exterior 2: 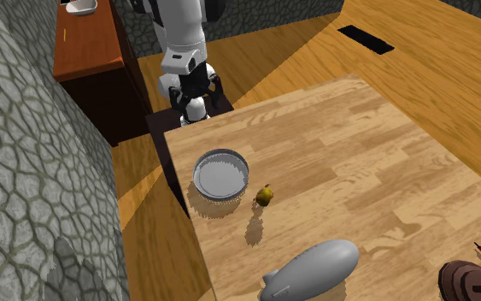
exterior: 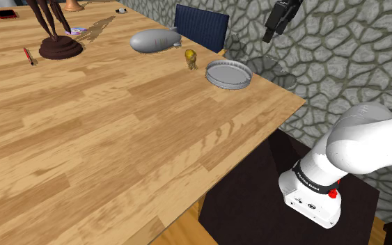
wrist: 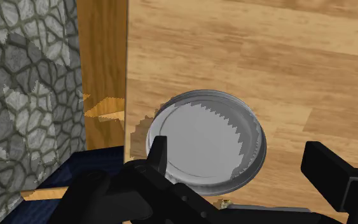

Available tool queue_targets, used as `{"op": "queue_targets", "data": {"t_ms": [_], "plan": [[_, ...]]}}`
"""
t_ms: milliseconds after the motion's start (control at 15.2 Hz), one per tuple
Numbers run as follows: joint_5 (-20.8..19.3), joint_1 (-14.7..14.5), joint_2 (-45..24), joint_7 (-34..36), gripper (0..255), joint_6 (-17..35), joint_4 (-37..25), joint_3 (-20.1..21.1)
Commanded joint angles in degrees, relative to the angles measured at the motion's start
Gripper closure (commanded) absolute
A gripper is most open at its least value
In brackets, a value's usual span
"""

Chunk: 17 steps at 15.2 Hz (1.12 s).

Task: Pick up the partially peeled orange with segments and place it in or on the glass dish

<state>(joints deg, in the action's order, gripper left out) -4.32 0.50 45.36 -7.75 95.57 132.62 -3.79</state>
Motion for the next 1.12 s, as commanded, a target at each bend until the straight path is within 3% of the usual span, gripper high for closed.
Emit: {"op": "queue_targets", "data": {"t_ms": [0, 528, 1056], "plan": [[0.0, 0.0, 0.0, 0.0, 0, 0.0, 0.0, 0.0], [1.9, -2.0, -19.2, 1.0, 0, 5.5, -9.7, 1.1], [3.6, -3.4, -38.6, 1.4, 0, 6.8, -23.9, 2.2]]}}
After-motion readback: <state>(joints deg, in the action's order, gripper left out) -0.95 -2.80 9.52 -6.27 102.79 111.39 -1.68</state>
